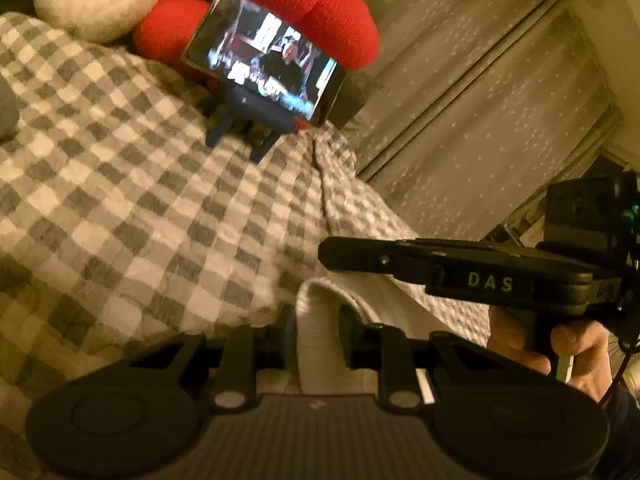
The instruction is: Fold clothes
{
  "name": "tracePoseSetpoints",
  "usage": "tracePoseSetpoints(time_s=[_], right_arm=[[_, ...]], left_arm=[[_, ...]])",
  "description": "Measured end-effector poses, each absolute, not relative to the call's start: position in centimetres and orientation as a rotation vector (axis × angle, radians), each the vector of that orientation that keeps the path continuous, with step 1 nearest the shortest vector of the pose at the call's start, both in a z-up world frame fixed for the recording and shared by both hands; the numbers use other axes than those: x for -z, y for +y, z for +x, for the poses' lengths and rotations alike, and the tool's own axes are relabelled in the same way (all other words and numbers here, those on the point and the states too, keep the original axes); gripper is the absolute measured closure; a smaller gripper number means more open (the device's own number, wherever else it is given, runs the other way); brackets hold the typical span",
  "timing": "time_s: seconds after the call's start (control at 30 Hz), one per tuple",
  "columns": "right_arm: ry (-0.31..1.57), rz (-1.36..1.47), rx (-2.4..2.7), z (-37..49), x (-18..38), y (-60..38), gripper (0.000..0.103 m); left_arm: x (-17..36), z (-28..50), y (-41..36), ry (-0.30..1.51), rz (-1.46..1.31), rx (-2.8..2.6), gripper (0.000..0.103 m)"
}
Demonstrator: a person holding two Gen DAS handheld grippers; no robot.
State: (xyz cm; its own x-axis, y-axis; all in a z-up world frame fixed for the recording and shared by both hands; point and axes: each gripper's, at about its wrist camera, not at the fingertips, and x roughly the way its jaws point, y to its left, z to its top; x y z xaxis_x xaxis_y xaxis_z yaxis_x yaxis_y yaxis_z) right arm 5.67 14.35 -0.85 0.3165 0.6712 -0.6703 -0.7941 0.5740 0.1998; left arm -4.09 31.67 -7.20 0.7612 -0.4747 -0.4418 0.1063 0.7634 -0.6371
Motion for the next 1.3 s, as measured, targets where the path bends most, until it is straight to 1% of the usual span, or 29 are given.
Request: tracePoseSetpoints(time_s=[0.13, 0.17, 0.23, 0.27, 0.3, 0.37, 0.47, 0.53, 0.73, 0.77, 0.83, 0.87, 0.9, 1.13, 1.17, 1.3], right_arm=[[0.844, -0.147, -1.007, 6.1, 1.5, 14.3, 0.090], [0.848, -0.145, -1.006, 6.1, 1.4, 14.2, 0.087], [0.834, -0.149, -0.997, 6.0, 1.0, 13.8, 0.087], [0.825, -0.151, -0.994, 5.9, 0.8, 13.5, 0.079], [0.811, -0.157, -0.991, 5.6, 0.6, 13.2, 0.063], [0.747, -0.207, -0.990, 4.5, -0.3, 12.6, 0.049], [0.636, -0.326, -1.075, 1.6, -1.8, 11.9, 0.045], [0.584, -0.393, -1.156, -0.8, -2.3, 11.5, 0.044], [0.534, -0.641, -1.243, -5.6, -0.4, 13.6, 0.044], [0.543, -0.672, -1.237, -5.8, 0.2, 14.1, 0.045], [0.551, -0.754, -1.204, -6.1, 1.3, 15.2, 0.067], [0.549, -0.780, -1.184, -6.1, 1.6, 15.4, 0.091], [0.540, -0.774, -1.171, -5.9, 1.4, 15.3, 0.096], [0.457, -0.445, -1.069, -2.6, -4.5, 11.7, 0.098], [0.440, -0.421, -1.052, -2.4, -5.0, 11.3, 0.098], [0.375, -0.397, -0.995, -2.1, -6.5, 11.4, 0.098]], left_arm=[[7.2, -4.0, 32.0, 0.632, -0.642, 0.338, 0.080], [7.2, -4.0, 32.2, 0.631, -0.651, 0.336, 0.080], [7.3, -4.0, 32.6, 0.630, -0.662, 0.336, 0.080], [7.3, -3.9, 32.7, 0.630, -0.668, 0.335, 0.080], [7.3, -3.9, 32.9, 0.629, -0.673, 0.335, 0.080], [7.3, -3.9, 33.2, 0.628, -0.685, 0.335, 0.080], [7.6, -3.7, 33.9, 0.636, -0.723, 0.325, 0.080], [7.7, -3.7, 34.2, 0.639, -0.736, 0.318, 0.080], [7.6, -3.7, 34.3, 0.640, -0.737, 0.309, 0.079], [7.6, -3.7, 34.3, 0.640, -0.741, 0.308, 0.079], [7.5, -3.7, 34.5, 0.640, -0.745, 0.307, 0.079], [7.5, -3.8, 34.6, 0.639, -0.746, 0.305, 0.079], [7.5, -3.9, 34.8, 0.638, -0.747, 0.303, 0.079], [7.3, -3.9, 34.5, 0.622, -0.714, 0.311, 0.077], [7.2, -3.9, 34.1, 0.621, -0.700, 0.316, 0.076], [7.3, -3.8, 33.3, 0.619, -0.671, 0.327, 0.075]])
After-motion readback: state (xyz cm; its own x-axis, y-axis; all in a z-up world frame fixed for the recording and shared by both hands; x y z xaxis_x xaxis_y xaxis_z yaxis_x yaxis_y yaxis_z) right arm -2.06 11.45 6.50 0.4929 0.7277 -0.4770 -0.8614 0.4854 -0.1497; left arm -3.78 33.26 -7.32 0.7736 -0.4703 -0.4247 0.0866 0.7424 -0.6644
